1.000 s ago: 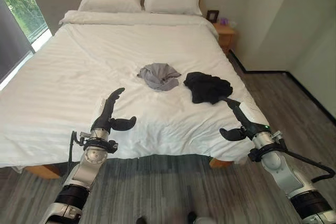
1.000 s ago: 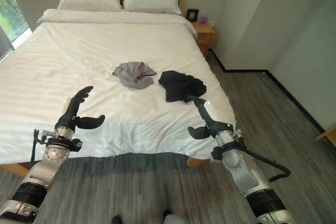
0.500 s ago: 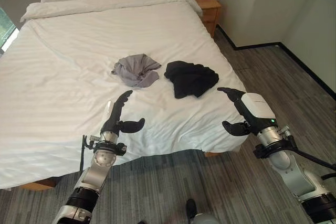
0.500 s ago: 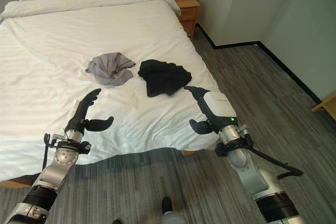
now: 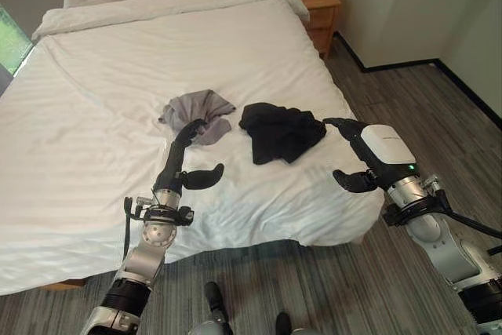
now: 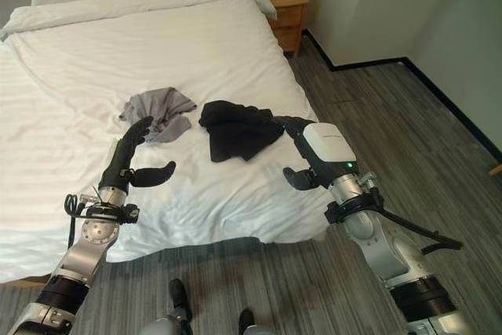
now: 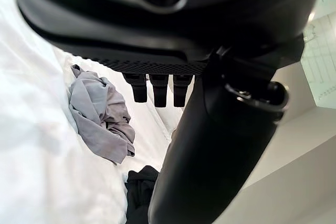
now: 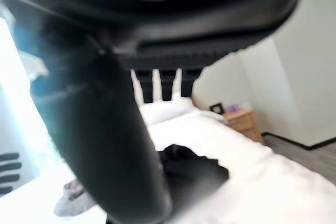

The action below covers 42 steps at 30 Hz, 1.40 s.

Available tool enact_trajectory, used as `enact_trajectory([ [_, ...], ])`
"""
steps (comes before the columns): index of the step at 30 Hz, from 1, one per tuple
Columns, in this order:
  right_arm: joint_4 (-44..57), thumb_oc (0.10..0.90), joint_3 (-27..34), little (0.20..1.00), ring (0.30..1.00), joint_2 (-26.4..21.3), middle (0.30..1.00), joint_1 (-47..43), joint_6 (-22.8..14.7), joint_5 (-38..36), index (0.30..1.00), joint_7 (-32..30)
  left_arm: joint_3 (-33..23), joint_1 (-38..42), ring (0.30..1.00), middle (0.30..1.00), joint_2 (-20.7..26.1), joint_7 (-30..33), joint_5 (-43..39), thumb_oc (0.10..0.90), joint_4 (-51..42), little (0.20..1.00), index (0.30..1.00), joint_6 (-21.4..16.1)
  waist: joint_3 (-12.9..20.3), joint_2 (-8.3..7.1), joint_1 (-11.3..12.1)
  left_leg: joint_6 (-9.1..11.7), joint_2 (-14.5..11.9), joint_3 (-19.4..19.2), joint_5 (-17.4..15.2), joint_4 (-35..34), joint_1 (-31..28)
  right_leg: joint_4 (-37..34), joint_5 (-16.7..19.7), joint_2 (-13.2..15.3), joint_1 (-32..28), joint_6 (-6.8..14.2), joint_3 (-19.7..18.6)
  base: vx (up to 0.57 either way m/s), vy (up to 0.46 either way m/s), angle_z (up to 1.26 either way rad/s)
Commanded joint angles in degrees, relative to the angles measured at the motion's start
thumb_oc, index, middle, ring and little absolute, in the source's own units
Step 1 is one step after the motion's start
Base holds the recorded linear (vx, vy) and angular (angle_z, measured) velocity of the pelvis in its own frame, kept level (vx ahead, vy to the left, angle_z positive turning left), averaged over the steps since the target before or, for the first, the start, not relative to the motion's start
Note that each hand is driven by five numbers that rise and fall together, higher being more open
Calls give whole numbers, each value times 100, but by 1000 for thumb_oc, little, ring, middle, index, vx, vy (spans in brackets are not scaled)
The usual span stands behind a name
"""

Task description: Pick up bed clothes into laundry basket.

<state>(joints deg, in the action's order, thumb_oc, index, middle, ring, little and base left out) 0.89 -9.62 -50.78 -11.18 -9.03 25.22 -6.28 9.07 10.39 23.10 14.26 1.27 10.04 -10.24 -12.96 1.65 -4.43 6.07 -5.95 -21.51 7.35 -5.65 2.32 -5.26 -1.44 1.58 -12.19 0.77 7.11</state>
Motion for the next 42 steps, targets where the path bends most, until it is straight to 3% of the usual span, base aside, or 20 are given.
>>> enact_trajectory([
  [1,540,800,251,900,900,-156,900,-498,-231,-68,900,-135,-529,-143,900,900,259,143,115,800,-809,900,900,-539,682,-130,225,-76,164,2,-231,95,-315,279,-732,305,-249,428,-126,286,-5,-10],
  [3,105,800,-74,900,900,-63,900,-718,-126,99,900,-126,-573,-205,900,900,263,95,-96,800,-678,900,900,-509,756,-246,340,-209,272,-37,-437,65,-517,901,-794,461,-181,577,-18,313,21,12],
  [4,89,800,-94,900,900,-58,900,-742,-130,103,900,-135,-584,-206,900,900,266,92,-100,800,-678,900,900,-510,760,-235,340,-212,254,-46,-415,65,-497,916,-780,446,-148,570,-29,238,47,36],
  [7,-74,800,-253,900,900,-34,900,-926,-13,380,900,-10,-671,-280,900,900,351,-16,-287,800,-685,900,900,-511,659,-268,375,-393,384,13,-614,65,-649,2243,-331,693,444,926,79,128,33,32],
  [8,-225,800,-274,900,900,117,900,-904,83,416,900,57,-758,-297,900,900,332,-24,-392,800,-611,900,900,-549,543,-235,369,-410,330,93,-694,65,-733,2636,-114,807,922,990,56,111,-30,29],
  [9,-239,800,-291,900,900,121,900,-925,82,420,900,51,-766,-294,900,900,335,-28,-399,800,-605,900,900,-555,565,-233,368,-409,325,89,-695,65,-702,2674,-125,804,974,987,47,138,-78,15],
  [11,-492,800,-307,900,900,242,900,-926,185,439,900,7,-786,-251,900,900,303,-27,-583,800,-426,900,900,-569,512,-155,318,-347,236,197,-714,65,-712,2263,-314,825,1270,852,45,107,-106,16],
  [13,-742,800,-345,900,900,237,900,-812,342,641,900,26,-767,-258,900,900,358,72,-539,800,-403,900,900,-541,450,-186,200,-306,211,319,-776,65,-763,1485,-511,703,1311,743,-268,111,-139,41],
  [15,-915,800,-303,900,900,303,900,-712,436,624,900,68,-684,-228,900,900,410,-170,-563,800,-351,900,900,-526,504,-260,184,-272,210,423,-808,65,-799,958,-463,722,1129,725,-374,100,-131,65],
  [18,-1217,800,-179,900,900,449,900,-574,608,684,900,-67,-689,-250,900,900,280,-278,-647,800,-277,900,900,-521,682,-317,269,-213,158,442,-818,65,-821,429,-178,758,803,766,-125,160,-196,57],
  [26,-1582,800,-125,900,900,492,900,-386,667,516,900,-15,-642,-592,900,900,269,-491,-601,800,-247,900,900,-434,727,-332,317,-149,104,579,-834,65,-885,58,-121,708,452,726,72,97,-91,9],
  [30,-2470,800,-516,900,900,685,900,-731,733,-28,900,-41,-473,-516,900,900,267,-504,-718,800,-236,900,900,-430,612,-346,426,-104,64,642,-781,65,-737,32,-124,673,534,716,119,0,-67,1],
  [36,-3789,800,-982,900,900,820,900,-1700,838,-499,900,-352,-332,-118,900,900,295,-438,-1066,800,-627,900,900,-616,-9,-307,672,8,-26,928,-480,65,210,152,-73,559,1409,648,295,-188,-75,18],
  [42,-4732,800,-1259,900,900,600,900,-2788,825,-768,900,-802,-470,173,900,900,369,-256,-1354,800,-632,900,900,-810,-175,-269,901,189,-157,1054,-228,65,996,180,-36,501,2066,621,470,-55,-44,19],
])
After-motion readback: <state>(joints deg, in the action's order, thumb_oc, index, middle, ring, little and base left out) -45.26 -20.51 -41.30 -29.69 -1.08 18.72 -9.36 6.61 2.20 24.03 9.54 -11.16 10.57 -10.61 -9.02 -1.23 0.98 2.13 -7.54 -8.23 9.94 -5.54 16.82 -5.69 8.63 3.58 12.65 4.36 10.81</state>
